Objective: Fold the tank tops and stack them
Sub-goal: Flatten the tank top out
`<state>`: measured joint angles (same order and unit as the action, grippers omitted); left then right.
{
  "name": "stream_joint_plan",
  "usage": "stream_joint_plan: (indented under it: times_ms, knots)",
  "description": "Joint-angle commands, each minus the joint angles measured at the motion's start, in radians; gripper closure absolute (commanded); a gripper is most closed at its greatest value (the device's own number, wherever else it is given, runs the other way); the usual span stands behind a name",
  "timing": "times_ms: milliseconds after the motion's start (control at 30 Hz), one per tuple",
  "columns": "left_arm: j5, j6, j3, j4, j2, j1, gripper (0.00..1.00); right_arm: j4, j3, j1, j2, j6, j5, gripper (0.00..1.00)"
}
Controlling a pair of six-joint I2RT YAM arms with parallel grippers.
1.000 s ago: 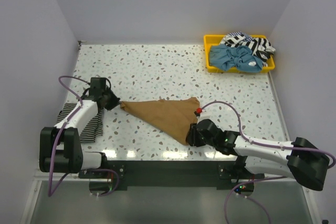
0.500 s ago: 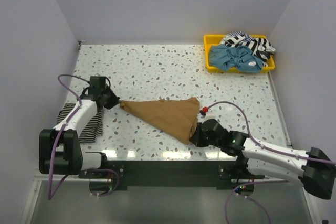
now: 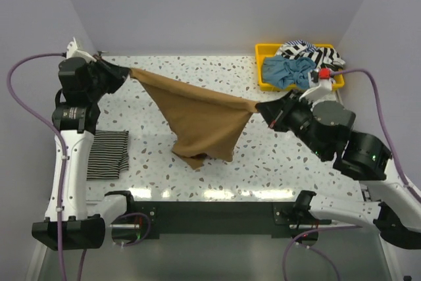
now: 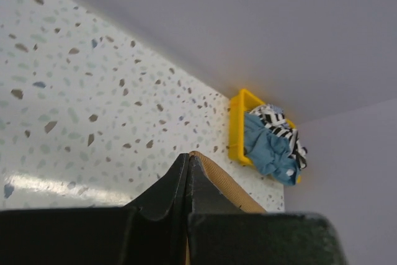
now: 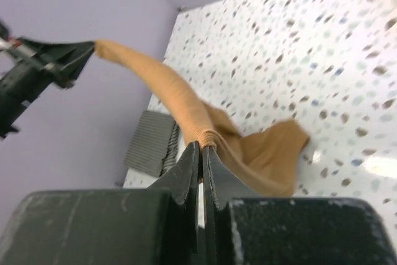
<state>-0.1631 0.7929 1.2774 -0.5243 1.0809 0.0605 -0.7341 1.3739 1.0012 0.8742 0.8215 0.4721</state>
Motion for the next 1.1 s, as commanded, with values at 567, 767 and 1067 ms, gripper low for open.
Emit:
stream_joint_plan:
  times_ms: [567,767,1067]
  knots:
    - [-0.32,0.265,0.732,0.462,0.662,0.024,1.0,0.381,0.631,-0.708,0.734,-0.17,-0.596,1.0]
    - [-0.406,0.386,1.332,0.487,0.961,0.058,1.0,0.32,1.132,-0.765,0.95,-0.162,-0.638,1.0]
    - [-0.455,0.345,0.525,0.679,0.561,0.105,1.0,0.452,0.515,-0.799,0.659,-0.119,-0.693,1.0]
